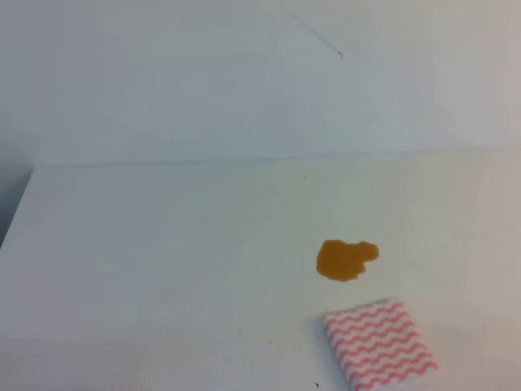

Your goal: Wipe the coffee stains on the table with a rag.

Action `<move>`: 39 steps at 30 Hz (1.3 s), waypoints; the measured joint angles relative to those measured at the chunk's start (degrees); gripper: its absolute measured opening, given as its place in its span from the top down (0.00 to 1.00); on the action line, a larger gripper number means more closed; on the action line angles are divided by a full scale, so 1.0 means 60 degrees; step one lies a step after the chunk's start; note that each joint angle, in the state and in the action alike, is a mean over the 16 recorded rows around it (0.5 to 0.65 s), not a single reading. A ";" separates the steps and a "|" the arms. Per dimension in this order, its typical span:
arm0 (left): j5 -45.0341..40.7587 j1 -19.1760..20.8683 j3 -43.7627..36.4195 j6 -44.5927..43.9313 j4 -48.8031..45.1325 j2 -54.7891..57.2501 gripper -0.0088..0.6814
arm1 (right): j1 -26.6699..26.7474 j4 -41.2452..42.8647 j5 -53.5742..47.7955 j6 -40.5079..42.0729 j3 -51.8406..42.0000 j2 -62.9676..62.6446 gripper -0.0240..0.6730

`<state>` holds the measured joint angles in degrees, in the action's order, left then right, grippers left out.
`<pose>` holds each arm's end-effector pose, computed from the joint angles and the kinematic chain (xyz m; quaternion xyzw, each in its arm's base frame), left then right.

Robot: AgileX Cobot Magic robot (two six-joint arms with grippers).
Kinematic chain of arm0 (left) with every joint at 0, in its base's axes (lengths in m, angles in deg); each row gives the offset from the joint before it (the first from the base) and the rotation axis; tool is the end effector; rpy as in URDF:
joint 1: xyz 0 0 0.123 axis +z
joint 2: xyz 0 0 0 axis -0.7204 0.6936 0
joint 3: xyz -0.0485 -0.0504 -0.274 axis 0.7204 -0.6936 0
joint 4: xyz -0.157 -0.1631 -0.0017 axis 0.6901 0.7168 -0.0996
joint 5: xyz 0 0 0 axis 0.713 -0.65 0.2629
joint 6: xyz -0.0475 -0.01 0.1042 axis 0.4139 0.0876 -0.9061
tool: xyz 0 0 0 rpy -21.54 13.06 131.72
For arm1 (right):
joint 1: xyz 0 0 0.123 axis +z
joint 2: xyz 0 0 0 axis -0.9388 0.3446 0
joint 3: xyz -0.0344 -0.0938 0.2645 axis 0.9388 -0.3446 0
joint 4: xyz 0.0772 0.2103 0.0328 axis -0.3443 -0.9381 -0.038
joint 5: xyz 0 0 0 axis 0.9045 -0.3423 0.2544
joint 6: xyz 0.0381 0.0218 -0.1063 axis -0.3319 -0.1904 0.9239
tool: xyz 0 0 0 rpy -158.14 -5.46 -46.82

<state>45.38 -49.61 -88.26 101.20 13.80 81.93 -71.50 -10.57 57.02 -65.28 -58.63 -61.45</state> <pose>0.0529 -0.0023 0.1651 -0.0878 0.7858 -0.1001 0.6039 0.0540 -0.0042 0.1794 0.0087 0.7825 -0.0255 0.6220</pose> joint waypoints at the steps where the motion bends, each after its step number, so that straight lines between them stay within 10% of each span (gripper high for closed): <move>1: 0.0000 0.0000 0.0000 0.0000 0.0000 0.0000 0.99 | 0.0000 0.0000 0.0000 0.0000 0.0000 0.0000 0.97; 39: 0.0010 0.0000 0.0000 0.0000 0.0000 0.0000 0.99 | 0.0000 0.0000 0.0000 0.0000 0.0000 0.0000 0.97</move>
<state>45.44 -49.61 -88.26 101.20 13.80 81.93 -71.50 -10.57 57.02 -65.28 -58.63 -61.45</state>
